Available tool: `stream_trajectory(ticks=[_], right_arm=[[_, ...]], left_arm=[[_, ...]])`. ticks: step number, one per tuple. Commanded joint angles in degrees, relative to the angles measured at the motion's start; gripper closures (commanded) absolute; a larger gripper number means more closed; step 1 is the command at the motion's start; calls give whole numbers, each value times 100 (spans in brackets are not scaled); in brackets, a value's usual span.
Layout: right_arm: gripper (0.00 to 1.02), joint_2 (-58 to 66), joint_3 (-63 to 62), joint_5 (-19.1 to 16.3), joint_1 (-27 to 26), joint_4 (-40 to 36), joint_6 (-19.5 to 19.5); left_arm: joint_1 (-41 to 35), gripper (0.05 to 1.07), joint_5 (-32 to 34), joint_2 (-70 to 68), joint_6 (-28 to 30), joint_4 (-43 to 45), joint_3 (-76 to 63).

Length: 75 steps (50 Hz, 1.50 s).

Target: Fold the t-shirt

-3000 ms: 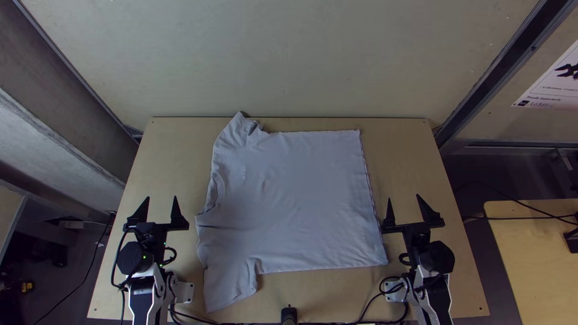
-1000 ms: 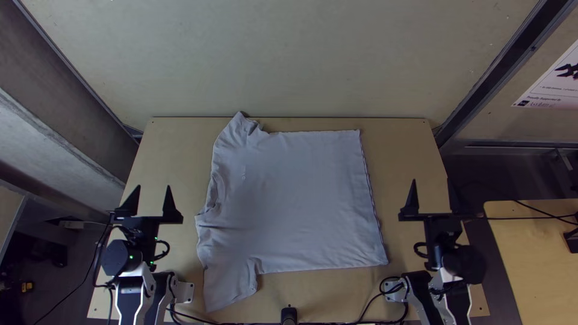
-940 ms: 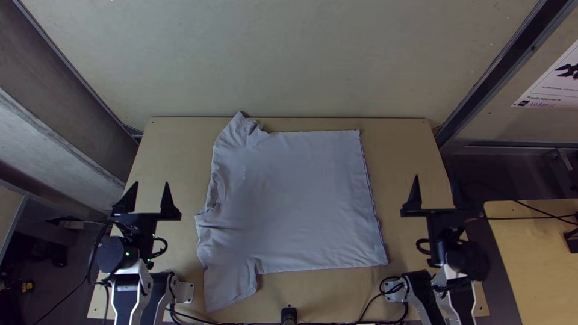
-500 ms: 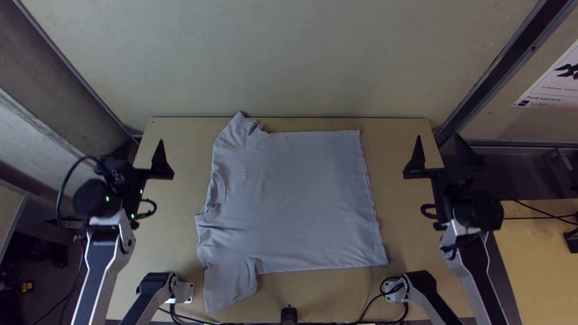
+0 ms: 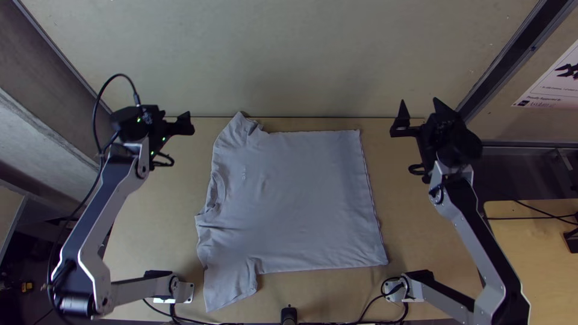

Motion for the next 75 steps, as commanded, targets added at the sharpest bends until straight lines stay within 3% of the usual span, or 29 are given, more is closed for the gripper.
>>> stream_trajectory(ticks=[1,14,20,31,38,52,75], right_arm=[[4,435,320,53,50,6,195],[4,1639,1252,44,129,-626,406],[4,2263,1700,44,85,-987,520],[4,3212,2588,27,15,-1751,1004],[4,3696,3071,27,15,-2121,1250],[4,4328,3783,27,-47,-2832,1645],[4,4689,3722,18,-187,-3096,1821]], left_arm=[[-105,11,54,595,-197,-211,657],[-228,12,72,2124,-197,-818,1861],[-228,17,63,2713,-223,-862,2239],[-201,18,37,3724,-223,-1082,2863],[-184,40,28,4401,-127,-1477,3408],[-193,40,19,5148,-127,-1829,3979],[-412,40,2,5895,-188,-2207,4577]])
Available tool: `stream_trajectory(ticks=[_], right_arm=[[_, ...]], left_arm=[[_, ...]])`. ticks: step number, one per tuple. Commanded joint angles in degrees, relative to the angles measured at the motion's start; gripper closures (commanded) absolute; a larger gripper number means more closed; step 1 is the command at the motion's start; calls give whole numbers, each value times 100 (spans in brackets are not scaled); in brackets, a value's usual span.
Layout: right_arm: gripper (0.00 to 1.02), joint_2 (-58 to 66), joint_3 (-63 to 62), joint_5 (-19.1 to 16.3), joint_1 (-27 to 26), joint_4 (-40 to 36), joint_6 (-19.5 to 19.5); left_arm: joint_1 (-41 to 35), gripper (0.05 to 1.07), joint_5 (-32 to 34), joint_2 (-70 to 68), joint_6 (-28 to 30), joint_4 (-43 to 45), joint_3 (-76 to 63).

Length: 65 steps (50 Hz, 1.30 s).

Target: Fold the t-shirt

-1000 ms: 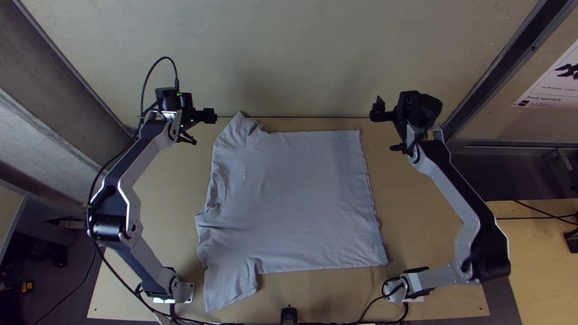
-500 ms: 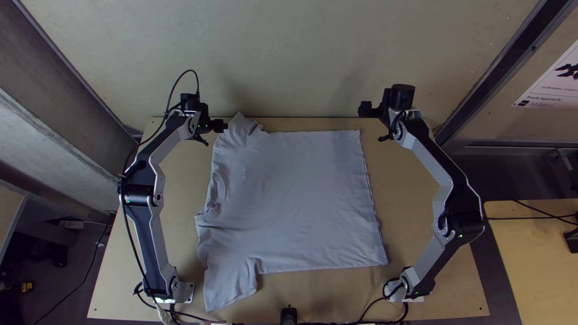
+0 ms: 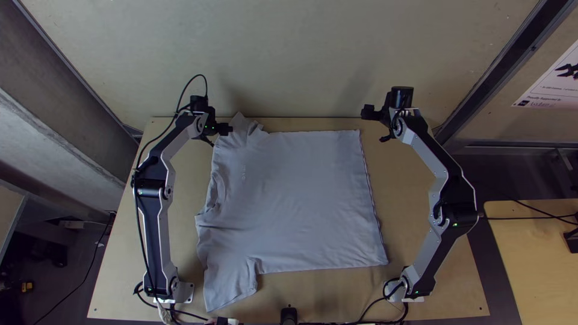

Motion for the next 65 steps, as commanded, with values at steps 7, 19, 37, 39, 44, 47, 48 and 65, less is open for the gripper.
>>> stream_trajectory(ticks=[7,19,37,39,44,47,48,65], right_arm=[[4,272,-27,20,7,-74,180],[4,624,351,20,7,-434,285],[7,1476,1335,20,25,-1243,637],[7,1625,1529,11,34,-1427,681],[11,2118,2241,3,42,-2086,795],[12,2460,2759,-6,51,-2596,839],[12,2548,2909,-6,51,-2728,830],[12,3093,3550,-15,165,-2992,804]], left_arm=[[-115,40,-49,471,-127,-306,434],[-124,105,-225,797,-206,-754,777],[-80,105,-225,506,-250,-992,759],[-98,105,-225,463,-250,-1018,759],[-142,105,-225,392,-250,-1044,759],[-168,105,-225,366,-241,-1053,759],[-177,105,-225,348,-241,-1053,750],[-273,105,-225,313,-233,-904,662]])
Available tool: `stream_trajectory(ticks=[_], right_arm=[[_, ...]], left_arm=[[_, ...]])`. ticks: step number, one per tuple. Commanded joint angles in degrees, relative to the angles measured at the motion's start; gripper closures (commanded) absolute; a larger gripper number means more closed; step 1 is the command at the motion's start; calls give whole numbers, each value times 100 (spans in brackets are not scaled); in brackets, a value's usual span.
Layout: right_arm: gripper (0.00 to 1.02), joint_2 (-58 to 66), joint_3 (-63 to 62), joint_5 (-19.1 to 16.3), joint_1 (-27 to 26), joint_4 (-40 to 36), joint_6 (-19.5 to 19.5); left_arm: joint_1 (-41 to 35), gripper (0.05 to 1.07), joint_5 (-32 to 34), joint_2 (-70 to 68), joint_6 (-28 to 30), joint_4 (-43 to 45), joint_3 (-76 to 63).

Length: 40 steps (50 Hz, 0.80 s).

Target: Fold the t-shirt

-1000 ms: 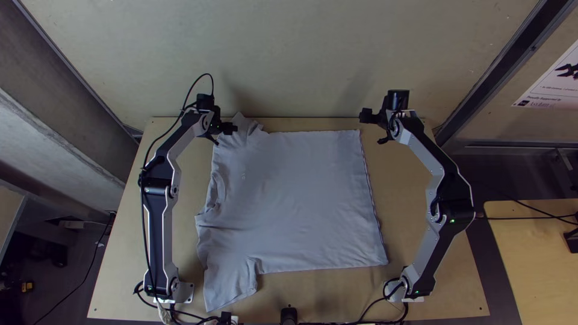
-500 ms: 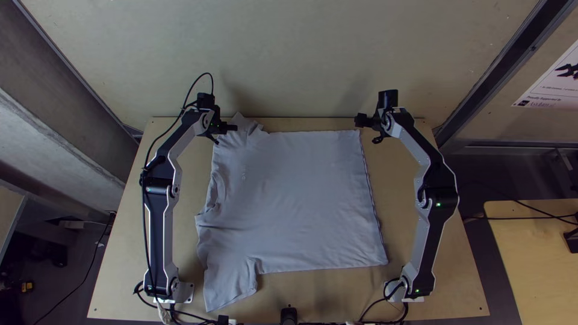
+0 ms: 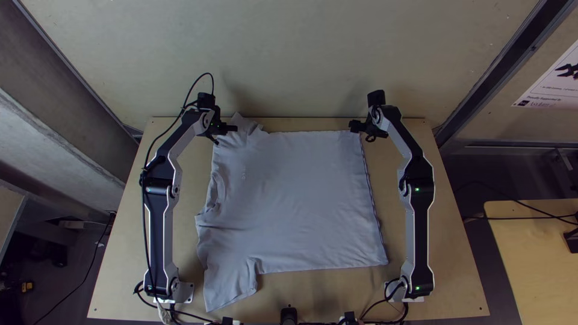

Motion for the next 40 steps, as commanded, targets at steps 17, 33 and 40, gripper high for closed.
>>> stream_trajectory(ticks=[17,33,40], right_arm=[[13,419,299,-22,370,73,133],[62,490,334,-22,405,381,89],[100,490,325,-22,396,460,-201]], left_arm=[[-129,105,-8,-118,-71,-82,-194],[-59,105,-8,-241,-53,-91,-282],[3,105,-8,-337,-71,-91,-291]])
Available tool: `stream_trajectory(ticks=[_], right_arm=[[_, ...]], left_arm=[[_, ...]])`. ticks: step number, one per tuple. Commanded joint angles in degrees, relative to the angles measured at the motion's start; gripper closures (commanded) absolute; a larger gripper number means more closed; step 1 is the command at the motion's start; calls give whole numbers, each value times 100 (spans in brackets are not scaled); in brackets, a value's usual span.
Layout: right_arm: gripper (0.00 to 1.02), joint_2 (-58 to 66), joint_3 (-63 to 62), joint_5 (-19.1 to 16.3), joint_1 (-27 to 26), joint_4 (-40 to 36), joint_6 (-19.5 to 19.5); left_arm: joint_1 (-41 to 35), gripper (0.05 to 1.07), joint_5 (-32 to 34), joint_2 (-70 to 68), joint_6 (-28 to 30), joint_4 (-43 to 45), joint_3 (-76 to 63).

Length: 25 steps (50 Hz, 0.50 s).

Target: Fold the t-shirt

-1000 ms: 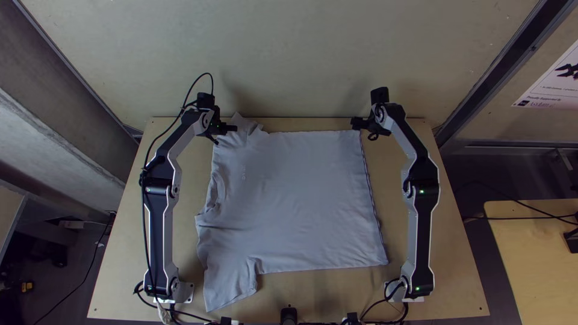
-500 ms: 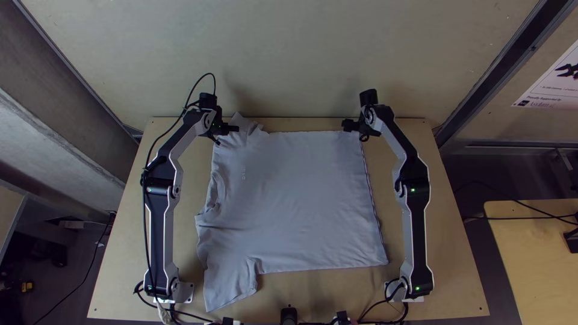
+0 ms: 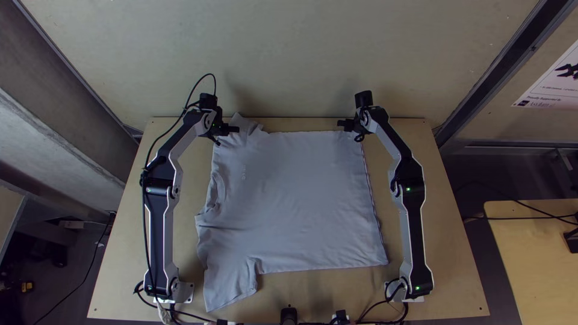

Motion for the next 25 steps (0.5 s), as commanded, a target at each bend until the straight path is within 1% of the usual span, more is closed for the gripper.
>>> stream_trajectory(ticks=[1,7,19,25], right_arm=[[100,186,60,-6,16,-72,-136],[100,116,43,-6,7,-256,-144],[100,-69,-27,3,-54,-291,-144],[100,-174,25,3,-98,-274,-153]], left_arm=[[79,105,-10,-259,-69,-93,-167],[141,105,-10,-338,-42,-102,-193],[246,105,-10,-443,-77,-66,-167],[237,105,-10,-514,-86,83,-114]])
